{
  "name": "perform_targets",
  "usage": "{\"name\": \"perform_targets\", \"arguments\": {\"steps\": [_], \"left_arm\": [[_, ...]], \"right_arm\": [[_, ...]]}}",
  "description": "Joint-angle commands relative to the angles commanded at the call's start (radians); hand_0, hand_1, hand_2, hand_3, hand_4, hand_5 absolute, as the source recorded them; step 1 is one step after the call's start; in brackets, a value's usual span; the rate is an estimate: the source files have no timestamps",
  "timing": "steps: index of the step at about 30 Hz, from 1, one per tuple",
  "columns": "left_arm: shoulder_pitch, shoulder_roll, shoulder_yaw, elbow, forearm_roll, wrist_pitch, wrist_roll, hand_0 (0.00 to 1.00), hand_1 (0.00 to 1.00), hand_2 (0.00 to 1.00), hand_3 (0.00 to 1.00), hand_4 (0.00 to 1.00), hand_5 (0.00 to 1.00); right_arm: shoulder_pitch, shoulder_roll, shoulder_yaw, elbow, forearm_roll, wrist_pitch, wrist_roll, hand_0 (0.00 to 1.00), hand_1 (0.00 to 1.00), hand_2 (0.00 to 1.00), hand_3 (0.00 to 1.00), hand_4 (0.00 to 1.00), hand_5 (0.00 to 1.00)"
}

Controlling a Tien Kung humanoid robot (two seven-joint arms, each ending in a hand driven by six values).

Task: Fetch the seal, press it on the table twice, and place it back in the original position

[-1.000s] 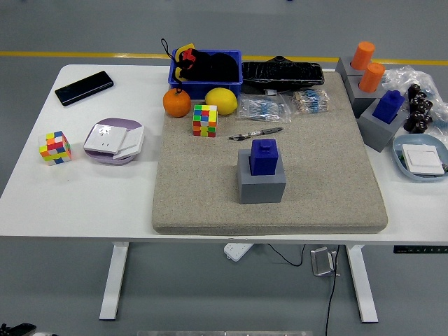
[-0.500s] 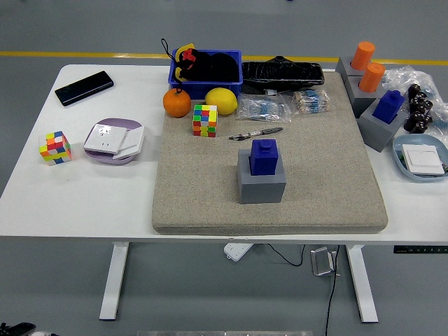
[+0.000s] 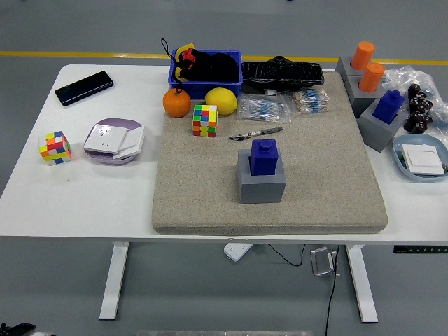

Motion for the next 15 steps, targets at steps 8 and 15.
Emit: {"name": "perform_targets", "arguments": {"steps": [8,15], "left_arm": [[0.0,-0.004,0.003,0.001,-0.005,-0.001,0.0,0.723,0.693,0.681,0.75,0.686,0.258],[-0.001,-0.003,0.007,0.001,-0.012,0.0,-0.002,0.723,0.693,0.681,0.75,0.685,0.258]], "right_arm": [[0.002,0.005,0.004,0.0,-0.015,0.004,-0.004,0.834,0.741,0.778,0.764,0.902,0.378],[0.002,0.003,0.008,0.001,-0.013,0.0,-0.001,0.833,0.739,0.777,0.763,0.9,0.38]]}}
